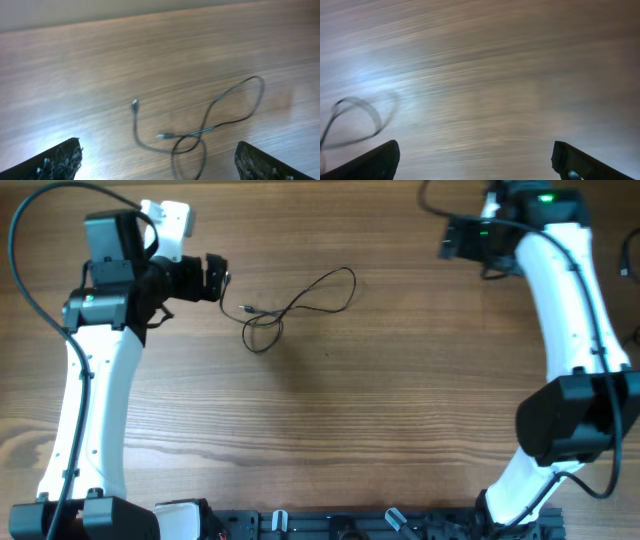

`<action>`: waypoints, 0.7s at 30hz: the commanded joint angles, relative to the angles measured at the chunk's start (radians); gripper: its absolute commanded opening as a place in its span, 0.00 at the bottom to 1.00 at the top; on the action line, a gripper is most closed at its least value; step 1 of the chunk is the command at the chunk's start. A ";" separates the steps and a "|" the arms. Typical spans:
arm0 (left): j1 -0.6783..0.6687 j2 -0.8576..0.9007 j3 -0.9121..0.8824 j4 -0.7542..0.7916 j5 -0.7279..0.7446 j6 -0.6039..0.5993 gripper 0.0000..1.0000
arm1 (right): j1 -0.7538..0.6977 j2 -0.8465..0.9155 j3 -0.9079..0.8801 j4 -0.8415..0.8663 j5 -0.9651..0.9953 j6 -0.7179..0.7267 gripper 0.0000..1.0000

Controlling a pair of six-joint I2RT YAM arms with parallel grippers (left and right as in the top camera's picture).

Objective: Untangle cables

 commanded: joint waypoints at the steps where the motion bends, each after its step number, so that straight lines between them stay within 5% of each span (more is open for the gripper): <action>1: 0.033 -0.020 0.006 -0.028 -0.083 0.005 1.00 | 0.106 0.002 0.006 0.035 -0.053 -0.068 1.00; 9: 0.054 -0.005 0.006 -0.070 -0.179 -0.087 1.00 | 0.285 0.019 0.006 0.126 -0.087 -0.143 1.00; 21: 0.053 -0.004 0.006 -0.093 -0.178 -0.127 1.00 | 0.306 0.198 0.006 0.228 -0.193 -0.272 1.00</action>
